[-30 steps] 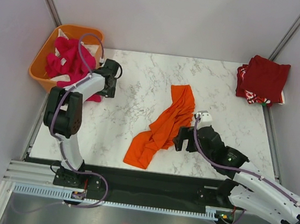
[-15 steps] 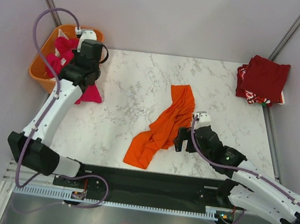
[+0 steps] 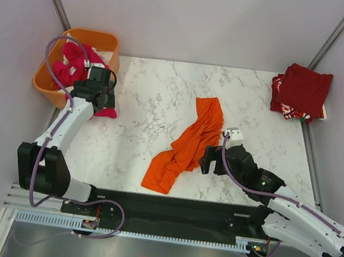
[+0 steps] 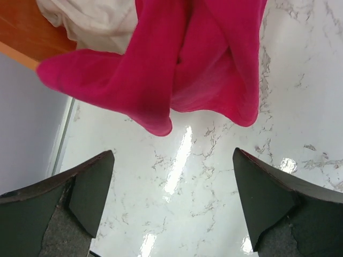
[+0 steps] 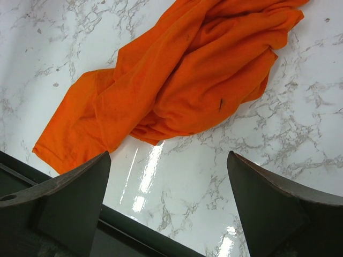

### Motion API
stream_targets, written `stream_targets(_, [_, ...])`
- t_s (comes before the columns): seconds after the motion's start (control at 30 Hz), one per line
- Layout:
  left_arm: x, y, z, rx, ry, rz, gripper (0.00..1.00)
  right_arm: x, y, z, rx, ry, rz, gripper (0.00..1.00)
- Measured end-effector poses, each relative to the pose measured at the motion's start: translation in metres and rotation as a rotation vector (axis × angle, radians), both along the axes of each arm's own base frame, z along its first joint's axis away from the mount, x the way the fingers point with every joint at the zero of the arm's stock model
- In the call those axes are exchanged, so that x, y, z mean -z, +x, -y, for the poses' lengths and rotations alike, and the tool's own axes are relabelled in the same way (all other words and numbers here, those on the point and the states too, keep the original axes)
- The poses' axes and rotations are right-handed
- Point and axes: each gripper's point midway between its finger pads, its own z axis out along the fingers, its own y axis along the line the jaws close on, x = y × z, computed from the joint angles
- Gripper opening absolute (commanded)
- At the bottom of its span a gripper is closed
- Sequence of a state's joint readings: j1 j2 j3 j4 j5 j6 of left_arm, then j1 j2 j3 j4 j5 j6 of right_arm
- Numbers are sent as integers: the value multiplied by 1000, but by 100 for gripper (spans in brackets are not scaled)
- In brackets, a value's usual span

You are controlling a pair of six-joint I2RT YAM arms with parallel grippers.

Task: Fold and stack the t-shirts
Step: Flatten the tshirt out

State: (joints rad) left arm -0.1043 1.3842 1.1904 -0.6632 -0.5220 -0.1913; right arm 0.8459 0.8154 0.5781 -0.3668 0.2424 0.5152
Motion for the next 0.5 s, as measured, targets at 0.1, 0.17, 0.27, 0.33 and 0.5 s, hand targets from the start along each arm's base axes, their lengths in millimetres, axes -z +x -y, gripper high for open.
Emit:
stream_targets(0.1, [25, 3, -1, -9, -25, -37, 100, 0, 0, 0, 0, 0, 0, 98])
stream_targets(0.17, [38, 5, -4, -23, -37, -59, 98, 0, 0, 0, 0, 0, 0, 98])
stream_targets(0.27, [54, 11, -14, -55, -52, -82, 93, 0, 0, 0, 0, 1, 1, 98])
stream_targets(0.33, [59, 13, -20, -74, -54, -87, 75, 1, -1, 1, 0, 0, 0, 98])
stream_targets(0.5, [64, 19, -42, -132, -78, -79, 20, 4, -2, 2, -2, -11, -6, 98])
